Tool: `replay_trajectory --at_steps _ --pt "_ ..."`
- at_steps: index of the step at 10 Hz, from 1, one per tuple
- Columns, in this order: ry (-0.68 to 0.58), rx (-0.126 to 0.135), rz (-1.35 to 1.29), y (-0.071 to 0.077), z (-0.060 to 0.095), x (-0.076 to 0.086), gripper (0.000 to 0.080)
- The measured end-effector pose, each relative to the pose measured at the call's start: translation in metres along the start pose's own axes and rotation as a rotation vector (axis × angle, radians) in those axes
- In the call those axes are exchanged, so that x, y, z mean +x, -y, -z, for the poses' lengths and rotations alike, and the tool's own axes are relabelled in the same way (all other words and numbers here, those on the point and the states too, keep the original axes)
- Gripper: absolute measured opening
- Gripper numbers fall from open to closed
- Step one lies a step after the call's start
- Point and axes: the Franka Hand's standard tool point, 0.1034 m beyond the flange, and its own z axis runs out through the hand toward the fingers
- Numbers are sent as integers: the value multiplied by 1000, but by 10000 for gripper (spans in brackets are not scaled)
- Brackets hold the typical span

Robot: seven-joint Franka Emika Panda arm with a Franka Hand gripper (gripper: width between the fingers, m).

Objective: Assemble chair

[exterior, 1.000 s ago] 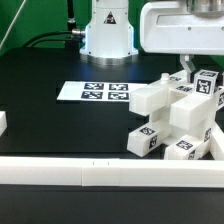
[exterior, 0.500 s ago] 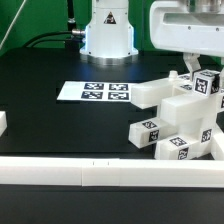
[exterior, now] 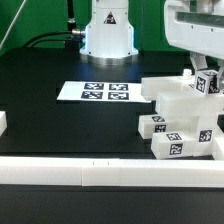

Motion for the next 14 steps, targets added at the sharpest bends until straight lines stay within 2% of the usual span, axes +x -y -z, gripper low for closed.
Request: replay_trajectory --at_steps 1,2,3,5,8,10,12,13,14 --pt "1 -3 14 0 1 0 516" --pt "12 -23 75 -1 5 -1 607" --pt "10 -29 129 1 9 -3 607" --pt "12 -8 249 4 23 -4 647" --pt "11 -9 440 4 21 -3 649" --pt "-2 -41 762 2 27 -5 649" --pt "8 -38 1095 -9 37 -1 649" --pt "5 -42 1165 -16 43 -3 649" --pt "6 -42 1190 -17 43 -3 649"
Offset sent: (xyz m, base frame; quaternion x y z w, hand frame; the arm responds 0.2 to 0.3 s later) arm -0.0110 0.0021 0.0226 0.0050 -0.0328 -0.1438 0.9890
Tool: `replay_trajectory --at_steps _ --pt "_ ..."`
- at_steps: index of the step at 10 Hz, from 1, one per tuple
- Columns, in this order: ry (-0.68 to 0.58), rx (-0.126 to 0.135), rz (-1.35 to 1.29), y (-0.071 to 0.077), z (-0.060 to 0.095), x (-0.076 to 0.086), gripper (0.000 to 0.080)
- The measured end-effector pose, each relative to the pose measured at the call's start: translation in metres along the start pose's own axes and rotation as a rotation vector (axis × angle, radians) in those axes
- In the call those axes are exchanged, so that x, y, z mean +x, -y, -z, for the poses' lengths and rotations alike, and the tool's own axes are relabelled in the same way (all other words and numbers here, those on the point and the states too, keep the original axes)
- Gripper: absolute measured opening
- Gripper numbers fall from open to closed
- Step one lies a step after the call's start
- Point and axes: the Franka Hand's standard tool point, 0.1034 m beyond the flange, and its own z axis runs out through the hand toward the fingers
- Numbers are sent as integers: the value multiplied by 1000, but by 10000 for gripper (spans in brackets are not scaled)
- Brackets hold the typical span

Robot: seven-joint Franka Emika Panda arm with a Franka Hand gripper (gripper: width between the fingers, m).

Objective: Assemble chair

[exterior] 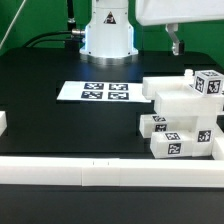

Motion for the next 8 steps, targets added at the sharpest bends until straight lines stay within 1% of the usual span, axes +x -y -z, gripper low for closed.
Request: replay_trajectory --at_steps 3,4,5,6,8 --pt "5 -1 -6 -1 -3 0 649" --pt "6 -1 9 -1 -3 0 649" --pt "1 3 31 -3 2 -2 649" --pt "-1 4 37 -2 6 -16 649" --pt "-21 9 58 -2 9 -60 649"
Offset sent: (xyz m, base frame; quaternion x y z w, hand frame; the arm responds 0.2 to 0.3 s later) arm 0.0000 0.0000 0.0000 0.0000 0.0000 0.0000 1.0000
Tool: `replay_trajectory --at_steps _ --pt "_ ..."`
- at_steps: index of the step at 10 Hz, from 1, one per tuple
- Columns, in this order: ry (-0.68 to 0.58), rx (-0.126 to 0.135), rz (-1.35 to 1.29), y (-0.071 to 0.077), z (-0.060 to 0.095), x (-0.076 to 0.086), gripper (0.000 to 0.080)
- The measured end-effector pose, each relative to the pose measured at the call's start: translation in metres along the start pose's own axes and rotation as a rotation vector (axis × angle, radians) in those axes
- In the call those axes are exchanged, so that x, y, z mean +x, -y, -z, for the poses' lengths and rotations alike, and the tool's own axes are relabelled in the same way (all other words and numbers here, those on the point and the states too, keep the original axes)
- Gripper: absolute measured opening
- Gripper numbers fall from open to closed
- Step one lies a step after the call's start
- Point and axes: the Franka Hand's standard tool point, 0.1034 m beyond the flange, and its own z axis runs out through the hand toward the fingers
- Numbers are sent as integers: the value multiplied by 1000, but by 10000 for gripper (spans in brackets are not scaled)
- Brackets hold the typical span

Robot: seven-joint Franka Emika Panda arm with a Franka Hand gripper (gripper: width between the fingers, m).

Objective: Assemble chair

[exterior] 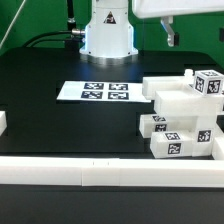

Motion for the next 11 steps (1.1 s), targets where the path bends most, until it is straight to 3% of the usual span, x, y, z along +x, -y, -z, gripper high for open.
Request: replay_trajectory --at_steps 1,5,6,9,11 --pt "10 6 -4 -4 -2 -13 649" --pt "12 5 -6 -4 -4 -11 649" --pt "-5 8 -24 -7 -10 -17 649" --pt "-21 -11 -21 -13 -41 -62 649" --pt "-48 -26 -20 -15 -67 -72 649"
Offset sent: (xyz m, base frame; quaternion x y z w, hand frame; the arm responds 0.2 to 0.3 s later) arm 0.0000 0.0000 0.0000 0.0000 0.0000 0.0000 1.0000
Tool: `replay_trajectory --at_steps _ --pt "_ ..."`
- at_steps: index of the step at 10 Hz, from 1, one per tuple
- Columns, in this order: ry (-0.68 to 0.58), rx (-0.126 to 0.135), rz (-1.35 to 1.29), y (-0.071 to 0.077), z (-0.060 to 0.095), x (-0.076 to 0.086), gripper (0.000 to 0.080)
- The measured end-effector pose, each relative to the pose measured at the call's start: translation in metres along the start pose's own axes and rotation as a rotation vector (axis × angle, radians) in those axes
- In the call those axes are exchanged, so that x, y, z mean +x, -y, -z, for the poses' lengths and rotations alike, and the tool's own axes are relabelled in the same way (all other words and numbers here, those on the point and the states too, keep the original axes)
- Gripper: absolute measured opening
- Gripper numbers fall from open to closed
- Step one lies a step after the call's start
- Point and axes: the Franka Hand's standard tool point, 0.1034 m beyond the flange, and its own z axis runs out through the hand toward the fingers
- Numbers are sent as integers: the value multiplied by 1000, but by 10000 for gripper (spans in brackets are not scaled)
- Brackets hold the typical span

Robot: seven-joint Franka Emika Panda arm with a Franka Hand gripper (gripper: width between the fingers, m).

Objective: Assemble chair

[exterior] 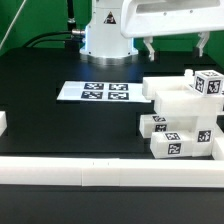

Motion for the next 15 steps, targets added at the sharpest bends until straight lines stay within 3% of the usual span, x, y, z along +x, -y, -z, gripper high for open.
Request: replay_trajectory --at_steps 3,6,9,12,15 --pt "39 3 -2 0 -1 -2 649" --pt "230 18 -12 4 -2 -8 649" --pt "215 30 161 11 -24 7 649" --pt "217 28 145 10 -24 6 649" --pt "168 8 143 11 -43 9 649"
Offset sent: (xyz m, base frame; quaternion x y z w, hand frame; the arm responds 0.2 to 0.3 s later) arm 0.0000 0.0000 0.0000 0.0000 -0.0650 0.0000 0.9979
